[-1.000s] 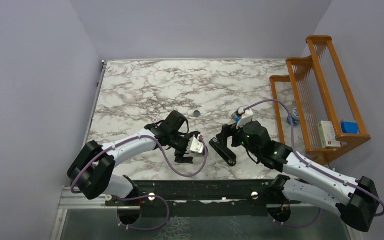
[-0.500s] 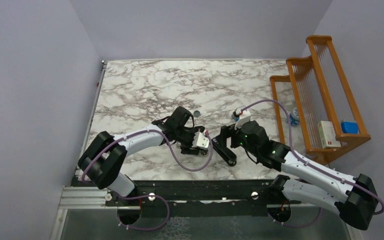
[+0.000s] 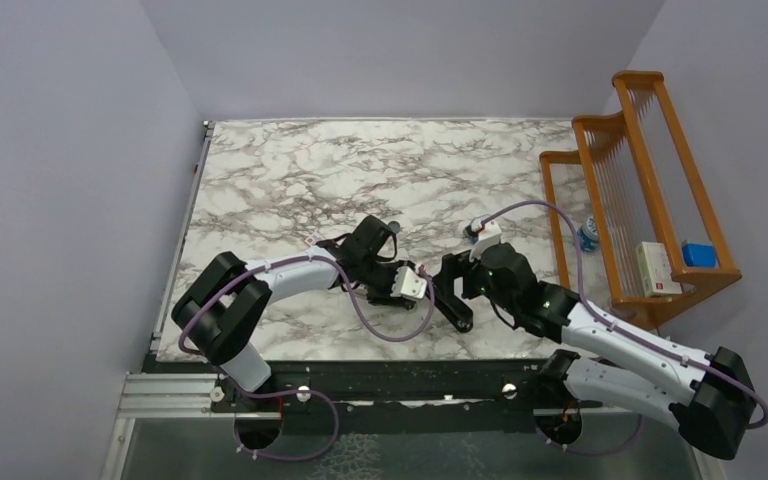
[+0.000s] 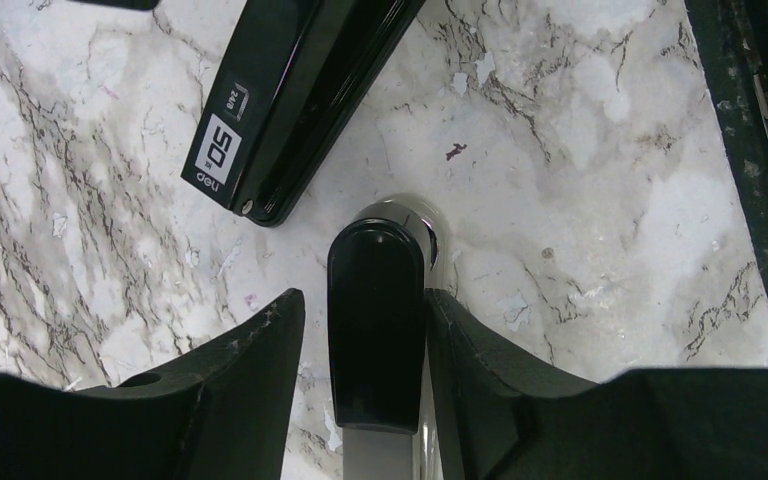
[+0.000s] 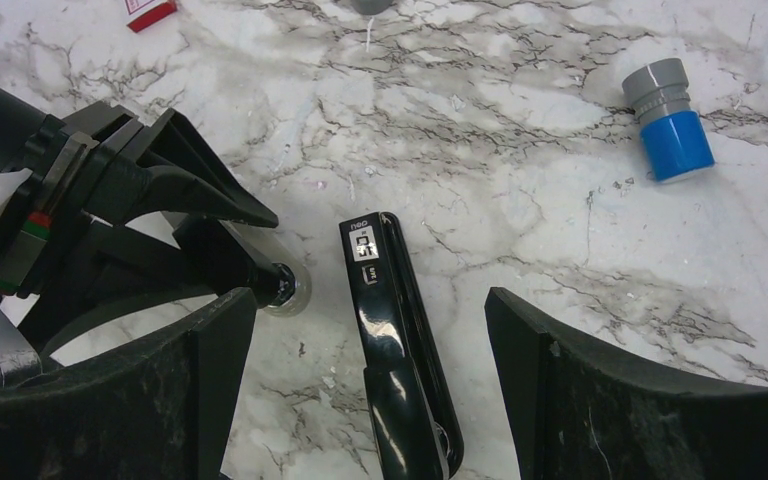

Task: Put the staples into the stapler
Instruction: Open the stapler at the center of the board.

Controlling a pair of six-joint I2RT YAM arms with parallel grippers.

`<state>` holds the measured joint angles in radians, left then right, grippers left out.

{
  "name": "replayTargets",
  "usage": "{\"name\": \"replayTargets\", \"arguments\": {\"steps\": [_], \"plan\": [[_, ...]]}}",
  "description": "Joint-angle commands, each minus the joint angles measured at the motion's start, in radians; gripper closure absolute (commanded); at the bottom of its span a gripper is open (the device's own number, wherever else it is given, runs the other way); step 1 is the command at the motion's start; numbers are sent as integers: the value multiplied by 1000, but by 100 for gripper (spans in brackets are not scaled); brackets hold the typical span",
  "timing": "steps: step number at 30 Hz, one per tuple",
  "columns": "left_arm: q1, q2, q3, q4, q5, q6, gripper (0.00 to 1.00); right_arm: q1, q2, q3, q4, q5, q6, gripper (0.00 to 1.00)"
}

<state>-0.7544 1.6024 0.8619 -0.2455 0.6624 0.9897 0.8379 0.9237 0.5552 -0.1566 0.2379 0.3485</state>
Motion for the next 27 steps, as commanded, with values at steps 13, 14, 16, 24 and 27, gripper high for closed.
{"name": "replayTargets", "arguments": {"steps": [13,14,16,24,27], "plan": [[-14,-107,-10,26,-60,-34,90,4,-11,-32,33,18,67,11],[-11,-136,-20,53,-64,-57,91,3,-9,-28,39,25,85,11],[0,-203,-50,141,-82,-133,100,3,4,-16,42,42,135,10],[75,-456,-254,548,-178,-463,100,3,151,86,110,-37,286,8],[92,-534,-319,590,-202,-487,100,3,216,148,106,-63,281,8]]}}
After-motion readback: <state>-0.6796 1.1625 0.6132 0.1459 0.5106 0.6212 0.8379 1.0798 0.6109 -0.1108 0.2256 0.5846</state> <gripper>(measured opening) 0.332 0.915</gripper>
